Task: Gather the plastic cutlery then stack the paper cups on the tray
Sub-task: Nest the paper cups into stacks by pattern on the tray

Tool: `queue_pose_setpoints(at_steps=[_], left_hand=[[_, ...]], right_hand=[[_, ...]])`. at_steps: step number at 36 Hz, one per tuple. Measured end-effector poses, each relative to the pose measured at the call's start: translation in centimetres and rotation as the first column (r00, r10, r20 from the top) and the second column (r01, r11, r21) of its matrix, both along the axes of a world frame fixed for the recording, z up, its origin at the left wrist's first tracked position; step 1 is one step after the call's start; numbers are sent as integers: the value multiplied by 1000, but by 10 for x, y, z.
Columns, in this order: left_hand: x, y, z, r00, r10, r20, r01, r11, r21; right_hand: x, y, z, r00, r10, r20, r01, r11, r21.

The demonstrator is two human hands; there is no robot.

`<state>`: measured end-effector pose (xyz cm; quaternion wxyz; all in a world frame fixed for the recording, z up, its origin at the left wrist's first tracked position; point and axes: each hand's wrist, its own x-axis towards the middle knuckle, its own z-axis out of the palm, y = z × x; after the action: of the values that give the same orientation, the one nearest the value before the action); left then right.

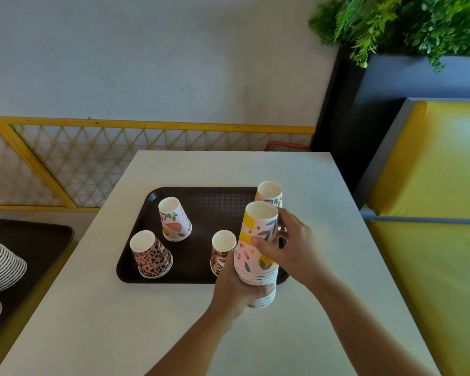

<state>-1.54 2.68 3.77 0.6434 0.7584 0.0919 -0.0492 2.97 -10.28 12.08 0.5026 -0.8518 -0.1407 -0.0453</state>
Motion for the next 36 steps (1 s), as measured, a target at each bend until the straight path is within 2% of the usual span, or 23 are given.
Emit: queue_pose_setpoints(at_steps=[8, 14, 19, 23, 28, 36], left_hand=[[2, 1, 4, 1000, -12, 3, 12, 1000, -28], [1, 2, -2, 1000, 10, -1, -10, 999, -40], [1, 3, -5, 1000, 16, -1, -16, 1000, -25], [3, 4, -5, 1000, 22, 5, -22, 1000, -15], [4, 3, -2, 1000, 26, -5, -26, 1000, -1], [5, 3, 1, 1000, 27, -16, -27, 999, -30]], right_hand=[[6, 0, 8, 999, -17, 47, 14, 999, 47], [20, -3, 23, 999, -9, 44, 1, 987, 160], [39, -5, 50, 991, -82, 101, 48, 953, 299], [59, -10, 64, 962, -210, 175, 124, 906, 404], [80, -5, 51, 911, -320, 259, 238, 924, 300], [87, 0, 5, 936, -296, 191, 284, 955, 86]])
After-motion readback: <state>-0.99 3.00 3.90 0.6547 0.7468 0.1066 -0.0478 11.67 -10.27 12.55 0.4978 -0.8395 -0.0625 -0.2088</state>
